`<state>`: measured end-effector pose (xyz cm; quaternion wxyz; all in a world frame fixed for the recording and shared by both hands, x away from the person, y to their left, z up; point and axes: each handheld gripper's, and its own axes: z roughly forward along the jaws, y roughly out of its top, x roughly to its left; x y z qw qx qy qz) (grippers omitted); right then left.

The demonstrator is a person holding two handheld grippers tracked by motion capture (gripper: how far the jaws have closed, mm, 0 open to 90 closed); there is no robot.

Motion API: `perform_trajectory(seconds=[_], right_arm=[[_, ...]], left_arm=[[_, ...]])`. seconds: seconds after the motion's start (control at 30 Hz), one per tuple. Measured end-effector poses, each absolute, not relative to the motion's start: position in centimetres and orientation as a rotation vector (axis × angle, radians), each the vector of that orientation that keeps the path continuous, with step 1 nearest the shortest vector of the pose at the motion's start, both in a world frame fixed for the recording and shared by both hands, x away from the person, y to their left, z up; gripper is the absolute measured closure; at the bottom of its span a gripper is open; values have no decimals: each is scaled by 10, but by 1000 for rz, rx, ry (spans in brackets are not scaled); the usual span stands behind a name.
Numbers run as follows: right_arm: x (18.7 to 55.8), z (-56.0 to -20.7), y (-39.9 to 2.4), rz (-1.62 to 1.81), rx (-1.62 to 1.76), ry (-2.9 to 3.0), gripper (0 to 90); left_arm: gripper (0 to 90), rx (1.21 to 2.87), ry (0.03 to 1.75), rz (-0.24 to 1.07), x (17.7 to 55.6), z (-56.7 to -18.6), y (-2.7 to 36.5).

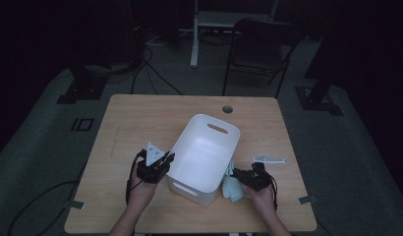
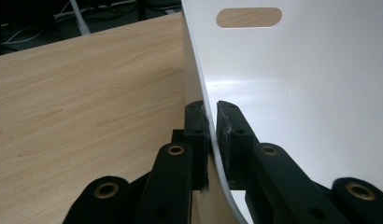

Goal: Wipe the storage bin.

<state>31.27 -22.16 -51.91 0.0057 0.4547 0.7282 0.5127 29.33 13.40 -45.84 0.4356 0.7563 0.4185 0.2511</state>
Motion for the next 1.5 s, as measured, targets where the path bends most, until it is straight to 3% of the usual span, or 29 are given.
perform_trajectory(seconds=[0.3,1.23,1.5], right_arm=[[283,-479,-220,1823,1198,2212,819],[320,-543,-218,1520,1462,2285,825],[299,-517,-217,1622,1359,2297,826]], left_arm=[[832,1892,1032,619,294,-458,133],[820,1882,1056,621,294,-458,130],[822,1874,1077,648,292,-458,128]])
